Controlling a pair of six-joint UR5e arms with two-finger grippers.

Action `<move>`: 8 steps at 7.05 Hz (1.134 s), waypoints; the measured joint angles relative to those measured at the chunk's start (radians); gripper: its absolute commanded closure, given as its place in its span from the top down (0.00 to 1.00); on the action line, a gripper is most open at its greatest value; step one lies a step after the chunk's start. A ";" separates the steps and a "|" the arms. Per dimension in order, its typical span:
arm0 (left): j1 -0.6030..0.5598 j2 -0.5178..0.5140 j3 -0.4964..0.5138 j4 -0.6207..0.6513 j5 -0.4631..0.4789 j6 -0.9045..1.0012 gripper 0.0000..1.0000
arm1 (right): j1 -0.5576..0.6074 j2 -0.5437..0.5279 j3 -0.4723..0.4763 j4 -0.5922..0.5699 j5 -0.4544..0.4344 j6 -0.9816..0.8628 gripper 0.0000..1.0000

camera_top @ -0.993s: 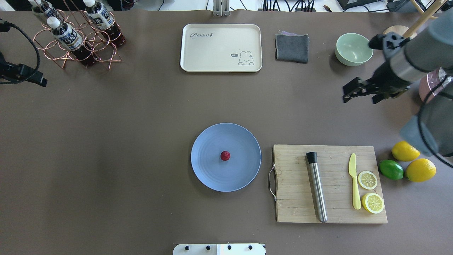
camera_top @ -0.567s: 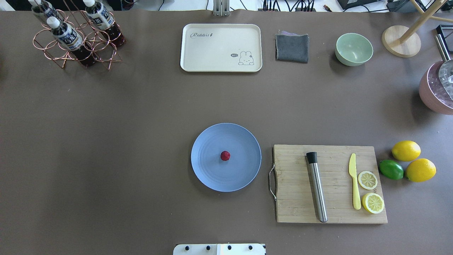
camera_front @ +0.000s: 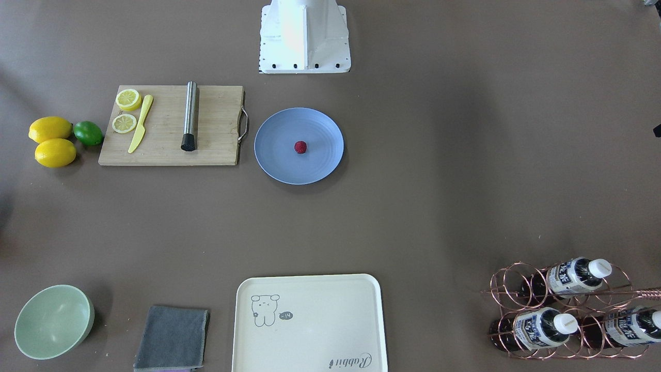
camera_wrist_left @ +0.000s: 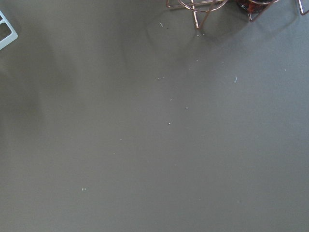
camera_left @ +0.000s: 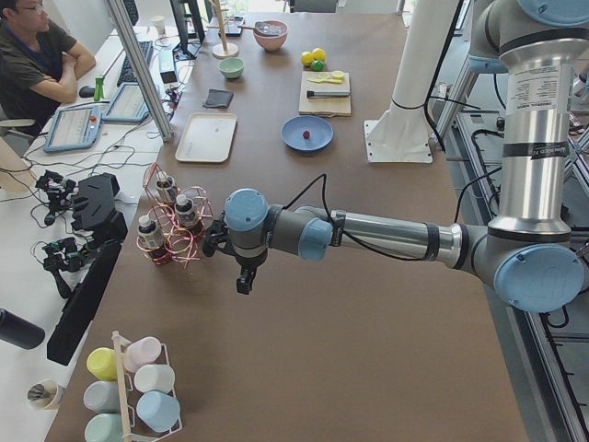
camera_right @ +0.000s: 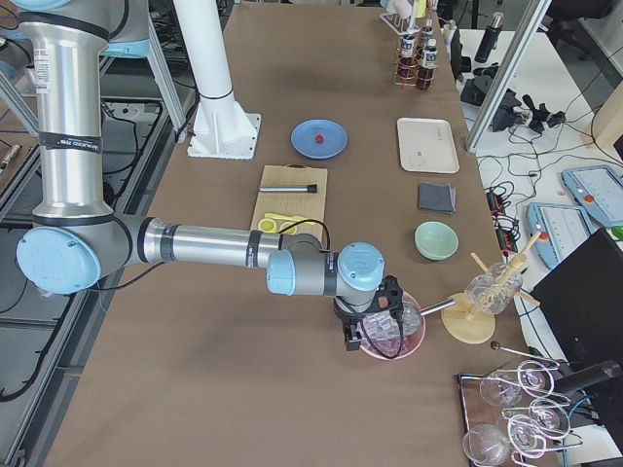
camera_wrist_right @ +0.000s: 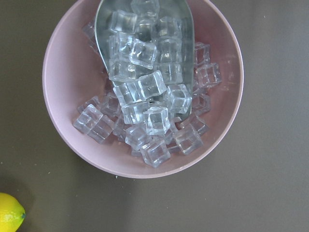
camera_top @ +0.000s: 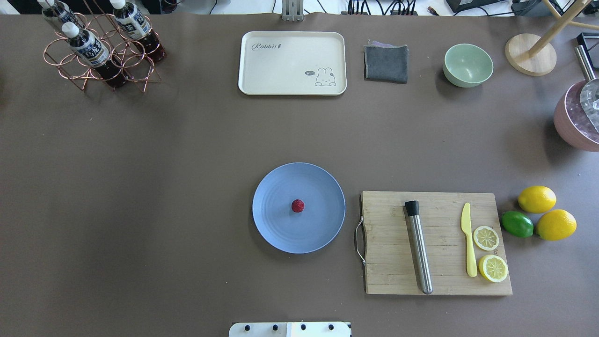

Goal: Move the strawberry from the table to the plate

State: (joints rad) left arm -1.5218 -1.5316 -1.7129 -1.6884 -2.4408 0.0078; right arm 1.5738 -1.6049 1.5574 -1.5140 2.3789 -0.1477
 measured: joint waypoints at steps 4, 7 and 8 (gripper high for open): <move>-0.031 0.001 -0.016 0.014 0.056 0.034 0.97 | 0.008 -0.004 -0.001 0.001 -0.003 -0.006 1.00; -0.030 0.002 -0.039 0.013 0.084 0.035 0.97 | 0.014 -0.004 0.003 0.000 -0.004 -0.006 1.00; -0.029 0.002 -0.039 0.014 0.086 0.036 0.97 | 0.016 -0.006 0.006 0.000 -0.003 -0.006 1.00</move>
State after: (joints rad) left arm -1.5512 -1.5295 -1.7522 -1.6743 -2.3548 0.0433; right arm 1.5902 -1.6106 1.5630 -1.5140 2.3758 -0.1534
